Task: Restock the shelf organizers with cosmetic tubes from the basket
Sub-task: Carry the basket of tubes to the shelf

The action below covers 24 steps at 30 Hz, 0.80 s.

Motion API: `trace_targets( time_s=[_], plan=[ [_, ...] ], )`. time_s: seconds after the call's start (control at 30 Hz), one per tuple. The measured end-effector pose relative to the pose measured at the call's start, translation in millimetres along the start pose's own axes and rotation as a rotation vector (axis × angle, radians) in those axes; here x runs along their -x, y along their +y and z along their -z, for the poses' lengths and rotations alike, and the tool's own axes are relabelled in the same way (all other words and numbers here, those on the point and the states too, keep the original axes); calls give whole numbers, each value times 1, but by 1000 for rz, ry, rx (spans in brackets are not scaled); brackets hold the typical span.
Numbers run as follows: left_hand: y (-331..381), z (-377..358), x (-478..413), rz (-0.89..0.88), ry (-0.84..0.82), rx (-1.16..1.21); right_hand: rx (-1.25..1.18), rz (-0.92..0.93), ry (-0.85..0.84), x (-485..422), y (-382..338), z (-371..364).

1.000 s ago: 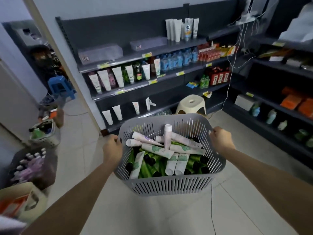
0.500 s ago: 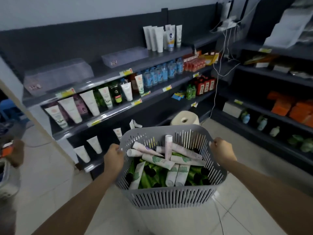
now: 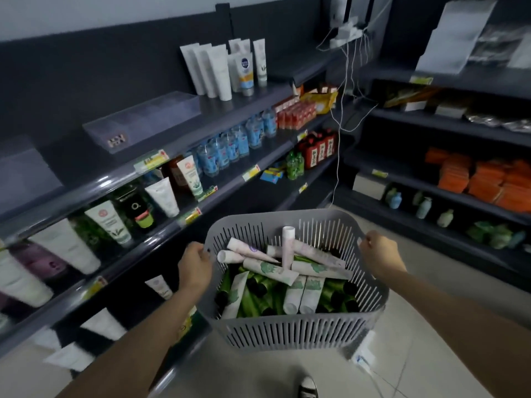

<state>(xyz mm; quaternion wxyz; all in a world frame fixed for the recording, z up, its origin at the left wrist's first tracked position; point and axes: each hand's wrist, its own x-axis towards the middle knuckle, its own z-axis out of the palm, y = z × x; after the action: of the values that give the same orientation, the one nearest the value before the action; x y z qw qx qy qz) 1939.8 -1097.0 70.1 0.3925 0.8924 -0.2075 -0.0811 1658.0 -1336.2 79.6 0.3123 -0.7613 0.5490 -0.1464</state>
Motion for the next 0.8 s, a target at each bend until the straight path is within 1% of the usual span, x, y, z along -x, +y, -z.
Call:
trace_targets(
  time_s=[0.2,0.4,0.67,0.8],
  plan=[
    [39,-56,-101,-51,-43,12,-27,-61,-1,-103,-14,-6],
    [50,-101,-157,-34,-71,23,-9,-74,31,-166,-25,-19],
    [55,-156,-262,-53,-235,18,-52,-272,101,-234,-24,-59],
    [63,-183,-308,-119,-280,0,-50,-357,140,-266,-30,-76]
  ],
)
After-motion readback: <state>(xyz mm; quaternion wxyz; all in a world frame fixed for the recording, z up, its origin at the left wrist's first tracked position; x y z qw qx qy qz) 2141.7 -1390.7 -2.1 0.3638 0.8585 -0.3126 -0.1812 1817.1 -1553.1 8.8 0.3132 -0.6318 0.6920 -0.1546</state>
